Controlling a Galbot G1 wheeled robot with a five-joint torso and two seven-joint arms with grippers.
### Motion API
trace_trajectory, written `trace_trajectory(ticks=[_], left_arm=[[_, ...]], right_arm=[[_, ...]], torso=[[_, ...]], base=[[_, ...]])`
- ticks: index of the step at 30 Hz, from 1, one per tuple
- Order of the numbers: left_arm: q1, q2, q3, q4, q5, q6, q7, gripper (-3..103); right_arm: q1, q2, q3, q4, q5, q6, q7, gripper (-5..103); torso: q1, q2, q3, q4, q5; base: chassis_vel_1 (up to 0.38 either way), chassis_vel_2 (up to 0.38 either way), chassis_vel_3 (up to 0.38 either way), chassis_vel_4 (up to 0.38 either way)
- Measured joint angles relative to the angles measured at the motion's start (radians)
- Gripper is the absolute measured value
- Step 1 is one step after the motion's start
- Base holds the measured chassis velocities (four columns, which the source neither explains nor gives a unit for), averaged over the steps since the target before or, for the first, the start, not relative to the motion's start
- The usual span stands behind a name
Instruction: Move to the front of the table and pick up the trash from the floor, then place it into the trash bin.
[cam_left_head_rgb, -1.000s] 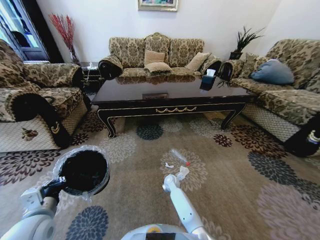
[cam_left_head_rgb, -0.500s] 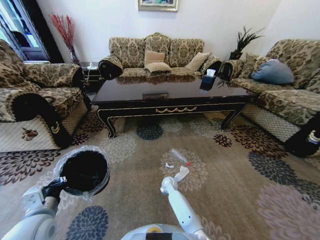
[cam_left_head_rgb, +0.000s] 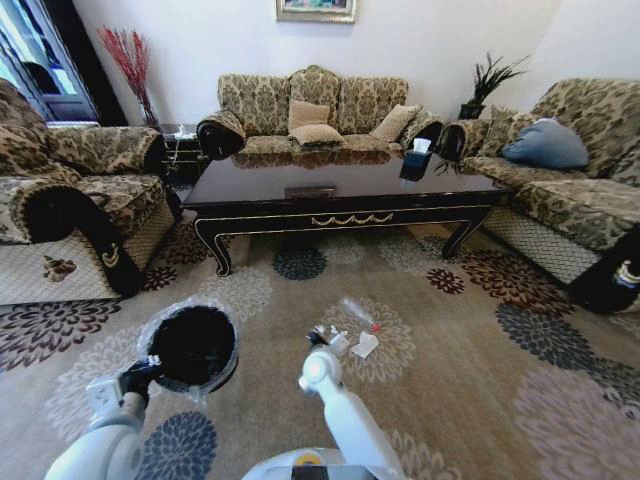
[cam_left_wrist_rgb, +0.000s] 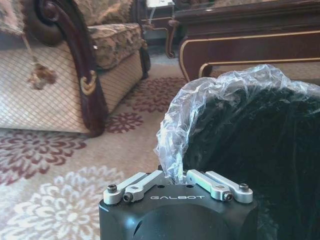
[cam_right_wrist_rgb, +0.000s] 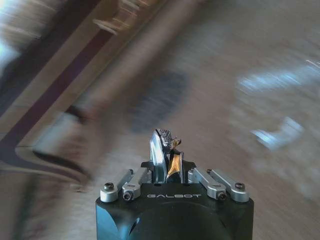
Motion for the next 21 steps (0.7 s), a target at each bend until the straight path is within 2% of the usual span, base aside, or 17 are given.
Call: trace_trajectory(ticks=[1,3,4,6,9,11,14,17,18,20,21], left_arm=[[0.000,0.000,0.000,0.000,0.000,0.000,0.000,2],[-0.002,-0.003,0.010,0.003,-0.001,0.000,0.000,2],[-0.005,-0.006,0.016,0.007,-0.002,0.000,0.000,2],[-0.017,-0.012,0.034,0.022,-0.010,-0.001,-0.002,2],[-0.022,-0.013,0.041,0.030,-0.016,-0.001,-0.003,2],[-0.040,-0.011,0.051,0.045,-0.038,-0.001,-0.008,2],[-0.054,-0.011,0.056,0.056,-0.051,-0.001,-0.009,2],[-0.073,-0.019,0.068,0.081,-0.072,0.000,-0.015,2],[-0.073,-0.019,0.068,0.081,-0.072,0.000,-0.015,2],[-0.077,-0.021,0.072,0.092,-0.083,0.003,-0.017,2],[-0.083,-0.023,0.075,0.100,-0.094,0.005,-0.019,2]], right_arm=[[0.000,0.000,0.000,0.000,0.000,0.000,0.000,26],[-0.004,-0.031,-0.030,0.032,-0.044,0.030,-0.051,26],[-0.004,-0.050,-0.046,0.047,-0.077,0.058,-0.089,26],[0.014,-0.098,-0.082,0.079,-0.176,0.158,-0.209,26],[0.023,-0.115,-0.098,0.091,-0.202,0.195,-0.254,26],[0.032,-0.138,-0.141,0.100,-0.259,0.253,-0.321,26],[0.027,-0.146,-0.173,0.096,-0.306,0.290,-0.358,26],[-0.006,-0.155,-0.264,0.080,-0.401,0.363,-0.443,26],[-0.006,-0.155,-0.264,0.080,-0.401,0.363,-0.443,26],[-0.004,-0.156,-0.290,0.079,-0.447,0.397,-0.487,26],[0.003,-0.157,-0.306,0.067,-0.504,0.435,-0.529,26]], torso=[[0.000,0.000,0.000,0.0000,0.0000],[0.000,0.000,0.000,0.0000,0.0002],[0.000,0.000,0.000,0.0000,0.0002],[0.000,0.000,0.000,0.0000,0.0001],[0.000,0.000,0.000,0.0000,0.0001],[0.000,0.000,0.000,0.0001,0.0001],[0.000,0.000,0.000,0.0000,0.0001],[0.000,0.000,0.000,0.0000,0.0001],[0.000,0.000,0.000,0.0000,0.0001],[0.000,0.000,0.000,0.0007,-0.0033],[0.000,0.000,0.000,0.0018,-0.0049]], base=[[0.000,0.000,0.000,0.000],[0.000,0.000,0.000,0.000],[0.000,0.000,0.000,0.000],[0.000,0.000,0.000,0.000],[0.000,0.000,0.000,0.000],[0.000,0.000,0.000,0.000],[0.000,0.000,0.000,0.000],[0.000,0.000,0.000,0.000],[0.000,0.000,0.000,0.000],[0.000,0.000,0.000,0.000],[0.000,0.000,0.000,0.000]])
